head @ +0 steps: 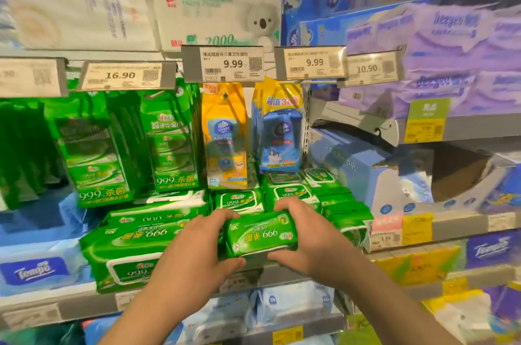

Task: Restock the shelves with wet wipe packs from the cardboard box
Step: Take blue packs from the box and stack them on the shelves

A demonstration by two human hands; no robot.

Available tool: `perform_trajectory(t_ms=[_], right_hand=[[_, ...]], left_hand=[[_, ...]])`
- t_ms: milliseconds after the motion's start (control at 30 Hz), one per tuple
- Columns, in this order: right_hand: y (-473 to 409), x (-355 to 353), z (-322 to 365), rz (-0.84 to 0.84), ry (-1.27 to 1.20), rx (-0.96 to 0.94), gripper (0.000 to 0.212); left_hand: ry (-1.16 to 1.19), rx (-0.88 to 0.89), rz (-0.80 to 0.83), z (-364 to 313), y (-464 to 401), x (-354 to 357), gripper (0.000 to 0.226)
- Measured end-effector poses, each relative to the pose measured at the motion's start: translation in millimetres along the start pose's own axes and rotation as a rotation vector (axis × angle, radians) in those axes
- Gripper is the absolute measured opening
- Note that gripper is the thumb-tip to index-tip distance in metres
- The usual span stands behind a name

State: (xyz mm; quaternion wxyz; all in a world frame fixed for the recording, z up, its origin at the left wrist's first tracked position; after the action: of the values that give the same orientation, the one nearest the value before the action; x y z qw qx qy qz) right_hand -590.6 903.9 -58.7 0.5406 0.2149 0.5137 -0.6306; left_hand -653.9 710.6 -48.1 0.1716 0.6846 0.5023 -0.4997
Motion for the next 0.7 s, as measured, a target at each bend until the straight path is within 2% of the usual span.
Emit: perform_trajectory(t_ms=[133,567,700], right_hand=[[-5,13,-4,0.017,0.009,0.001,0.068],[-19,28,5,-0.021,0.185,-0.117,0.063],[-25,38,6,-0.059,0.243,-0.189,0.079]], left_hand=[[-0.195,0.019,-0.090,0,-1,-5,0.074],[-0.200,0.038,-0.229,22,-23,18,0.071],[-0.197,0.000,-0.212,27,-24,21,0.066]])
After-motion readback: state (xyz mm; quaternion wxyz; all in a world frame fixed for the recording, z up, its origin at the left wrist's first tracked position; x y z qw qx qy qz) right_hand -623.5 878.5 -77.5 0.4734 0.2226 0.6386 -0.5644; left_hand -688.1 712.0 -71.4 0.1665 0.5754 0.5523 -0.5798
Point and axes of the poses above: each hand's wrist, its own y-axis away from the middle knuckle, its own x-axis out of the palm, z = x × y, the point moved 6 cm from there along -y, towards the middle knuckle, and after that the axes turned 8 degrees about -x, right-handed, at the moved point
